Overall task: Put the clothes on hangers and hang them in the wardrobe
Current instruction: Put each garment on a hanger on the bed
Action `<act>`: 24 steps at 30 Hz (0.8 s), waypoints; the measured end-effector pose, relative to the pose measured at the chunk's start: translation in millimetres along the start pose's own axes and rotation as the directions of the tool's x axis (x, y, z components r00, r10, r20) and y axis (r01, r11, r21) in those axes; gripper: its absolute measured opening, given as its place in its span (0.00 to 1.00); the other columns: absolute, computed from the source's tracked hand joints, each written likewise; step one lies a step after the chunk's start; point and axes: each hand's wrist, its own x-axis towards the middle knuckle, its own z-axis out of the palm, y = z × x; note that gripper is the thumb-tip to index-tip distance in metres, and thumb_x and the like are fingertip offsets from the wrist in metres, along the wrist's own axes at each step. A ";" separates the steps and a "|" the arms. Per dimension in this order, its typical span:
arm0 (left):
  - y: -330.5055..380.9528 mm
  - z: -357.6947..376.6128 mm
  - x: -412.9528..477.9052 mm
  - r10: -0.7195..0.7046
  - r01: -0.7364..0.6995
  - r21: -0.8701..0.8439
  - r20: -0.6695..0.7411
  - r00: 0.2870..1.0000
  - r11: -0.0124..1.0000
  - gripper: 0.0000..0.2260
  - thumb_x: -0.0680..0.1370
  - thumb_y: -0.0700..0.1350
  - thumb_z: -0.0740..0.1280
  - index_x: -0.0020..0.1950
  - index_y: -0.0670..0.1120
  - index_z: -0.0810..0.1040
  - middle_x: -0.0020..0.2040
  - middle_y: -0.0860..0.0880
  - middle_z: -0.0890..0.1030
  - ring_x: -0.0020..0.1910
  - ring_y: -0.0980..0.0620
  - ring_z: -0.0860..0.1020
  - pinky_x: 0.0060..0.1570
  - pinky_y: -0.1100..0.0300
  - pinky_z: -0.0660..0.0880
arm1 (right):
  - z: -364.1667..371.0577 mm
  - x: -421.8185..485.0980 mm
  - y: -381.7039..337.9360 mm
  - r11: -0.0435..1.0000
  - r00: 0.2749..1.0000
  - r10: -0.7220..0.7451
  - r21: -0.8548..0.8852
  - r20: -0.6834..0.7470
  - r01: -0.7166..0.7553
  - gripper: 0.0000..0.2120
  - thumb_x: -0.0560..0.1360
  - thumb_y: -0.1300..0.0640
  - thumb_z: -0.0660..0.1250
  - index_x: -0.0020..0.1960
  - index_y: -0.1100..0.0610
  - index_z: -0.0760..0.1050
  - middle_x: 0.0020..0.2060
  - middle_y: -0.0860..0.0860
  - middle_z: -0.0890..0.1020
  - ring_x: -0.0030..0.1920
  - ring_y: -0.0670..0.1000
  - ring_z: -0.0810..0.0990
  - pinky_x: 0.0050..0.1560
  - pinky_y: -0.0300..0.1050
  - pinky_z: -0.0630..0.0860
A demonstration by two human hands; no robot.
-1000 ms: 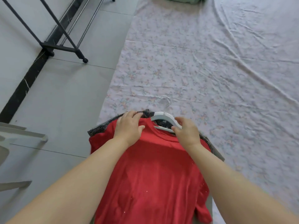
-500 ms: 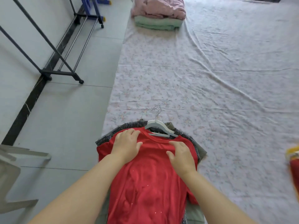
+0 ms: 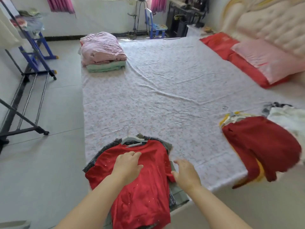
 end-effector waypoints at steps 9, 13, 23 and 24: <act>138.8 6.5 -14.1 0.271 -0.275 0.055 0.079 0.959 0.960 0.24 0.77 0.54 0.60 0.72 0.51 0.62 0.66 0.50 0.71 0.65 0.48 0.68 0.63 0.53 0.63 | -54.8 -96.8 98.4 0.968 0.966 0.249 0.059 -0.076 -0.244 0.23 0.76 0.55 0.64 0.70 0.56 0.65 0.66 0.53 0.68 0.67 0.52 0.66 0.66 0.42 0.65; 215.9 20.5 -10.9 0.358 -0.372 0.087 0.147 0.922 0.924 0.24 0.78 0.54 0.59 0.72 0.51 0.60 0.68 0.49 0.69 0.66 0.47 0.67 0.65 0.52 0.61 | -82.7 -132.9 157.0 0.942 0.934 0.335 0.078 -0.121 -0.327 0.23 0.77 0.55 0.64 0.70 0.56 0.64 0.66 0.54 0.68 0.67 0.53 0.66 0.65 0.45 0.66; 442.4 68.7 1.7 0.460 -0.499 0.146 0.233 0.857 0.854 0.23 0.78 0.54 0.58 0.72 0.51 0.60 0.68 0.48 0.68 0.66 0.46 0.67 0.65 0.52 0.61 | -160.2 -205.6 349.8 0.890 0.868 0.455 0.101 -0.197 -0.444 0.23 0.77 0.53 0.63 0.70 0.53 0.64 0.64 0.51 0.69 0.64 0.51 0.69 0.61 0.44 0.69; 463.0 71.4 3.2 0.473 -0.513 0.154 0.234 0.850 0.845 0.23 0.78 0.54 0.58 0.72 0.51 0.60 0.68 0.48 0.69 0.66 0.47 0.68 0.65 0.52 0.61 | -168.9 -210.4 368.5 0.882 0.859 0.472 0.102 -0.201 -0.461 0.22 0.77 0.53 0.63 0.70 0.53 0.64 0.64 0.51 0.70 0.64 0.51 0.69 0.60 0.44 0.69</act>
